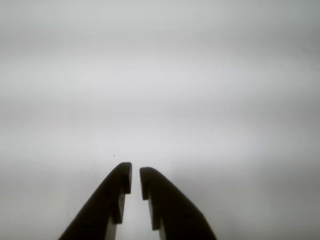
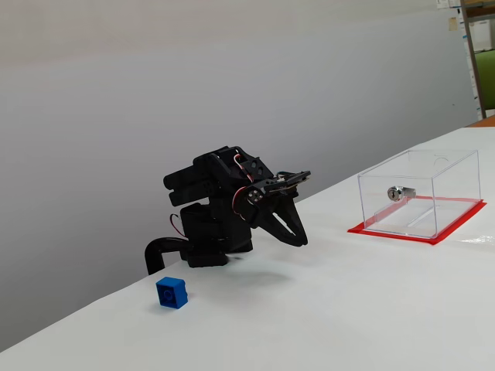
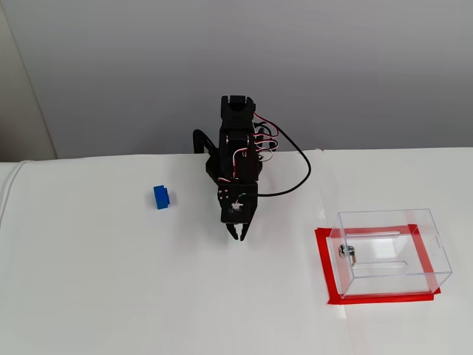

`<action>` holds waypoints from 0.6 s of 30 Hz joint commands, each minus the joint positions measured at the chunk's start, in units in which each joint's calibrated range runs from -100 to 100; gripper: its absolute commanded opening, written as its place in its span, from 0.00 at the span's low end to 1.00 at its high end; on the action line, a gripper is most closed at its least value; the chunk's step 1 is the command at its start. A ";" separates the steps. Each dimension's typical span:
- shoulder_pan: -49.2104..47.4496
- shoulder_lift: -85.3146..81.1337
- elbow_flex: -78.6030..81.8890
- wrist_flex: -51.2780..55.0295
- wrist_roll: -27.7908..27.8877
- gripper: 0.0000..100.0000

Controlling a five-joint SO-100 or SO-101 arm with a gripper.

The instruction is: Pick the blue lego brick and place it into the transparent box

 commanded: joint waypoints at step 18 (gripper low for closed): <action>-4.82 -0.34 -0.78 0.18 -0.07 0.02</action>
